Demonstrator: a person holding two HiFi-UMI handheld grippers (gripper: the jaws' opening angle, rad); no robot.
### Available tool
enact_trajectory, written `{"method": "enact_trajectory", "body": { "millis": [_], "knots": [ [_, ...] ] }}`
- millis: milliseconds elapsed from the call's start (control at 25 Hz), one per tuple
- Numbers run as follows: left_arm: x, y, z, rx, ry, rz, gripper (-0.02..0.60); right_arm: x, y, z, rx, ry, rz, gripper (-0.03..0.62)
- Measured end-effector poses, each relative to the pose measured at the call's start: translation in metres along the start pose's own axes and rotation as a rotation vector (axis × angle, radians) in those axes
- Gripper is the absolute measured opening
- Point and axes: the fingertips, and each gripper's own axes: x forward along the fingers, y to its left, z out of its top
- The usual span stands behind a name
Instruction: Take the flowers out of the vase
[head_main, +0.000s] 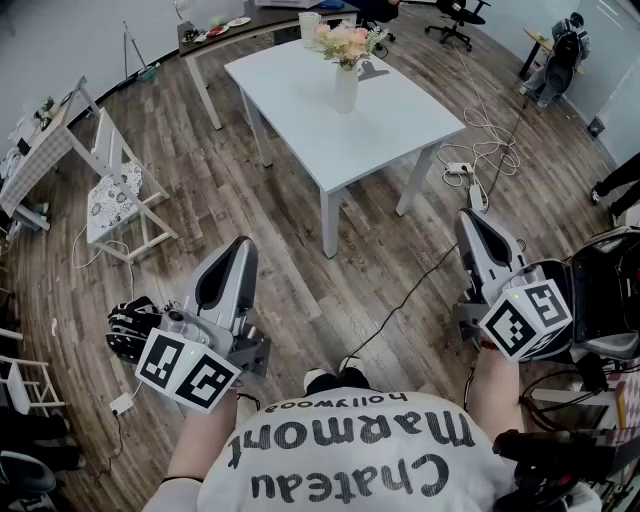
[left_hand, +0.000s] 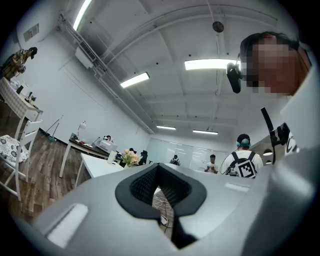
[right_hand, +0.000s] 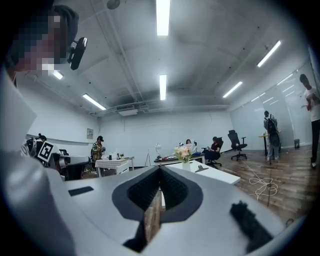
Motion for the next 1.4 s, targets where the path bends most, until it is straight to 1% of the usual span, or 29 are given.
{"method": "enact_trajectory", "body": {
  "millis": [400, 560, 680, 840, 960, 1040, 1120, 1240, 1400],
  "knots": [
    [-0.013, 0.01, 0.006, 0.0, -0.007, -0.016, 0.006, 0.0, 0.018, -0.001, -0.007, -0.005, -0.017, 0.014],
    [-0.017, 0.018, 0.011, 0.001, -0.017, -0.022, 0.006, 0.004, 0.024, 0.004, 0.027, -0.041, -0.014, 0.015],
    [-0.021, 0.022, 0.016, -0.004, -0.021, -0.047, 0.006, 0.008, 0.032, 0.012, 0.031, -0.065, -0.022, 0.015],
    [-0.023, 0.02, 0.014, -0.002, -0.012, -0.089, 0.005, 0.012, 0.048, 0.011, -0.011, -0.059, -0.039, 0.015],
    [-0.017, 0.026, 0.012, -0.008, -0.01, -0.08, 0.006, 0.018, 0.053, -0.001, -0.051, -0.025, -0.063, 0.015],
    [-0.013, 0.031, 0.011, -0.015, 0.006, -0.071, 0.005, 0.022, 0.052, -0.006, -0.067, -0.001, -0.084, 0.015],
    [-0.01, 0.031, 0.009, -0.02, 0.024, -0.092, 0.005, 0.027, 0.048, -0.005, -0.068, 0.002, -0.095, 0.015],
    [-0.002, 0.033, 0.007, -0.018, 0.026, -0.116, 0.005, 0.039, 0.046, 0.0, -0.055, -0.007, -0.079, 0.015],
    [0.018, 0.044, 0.006, -0.02, 0.004, -0.101, 0.005, 0.059, 0.037, -0.002, -0.071, -0.003, -0.059, 0.015]
  ]
}}
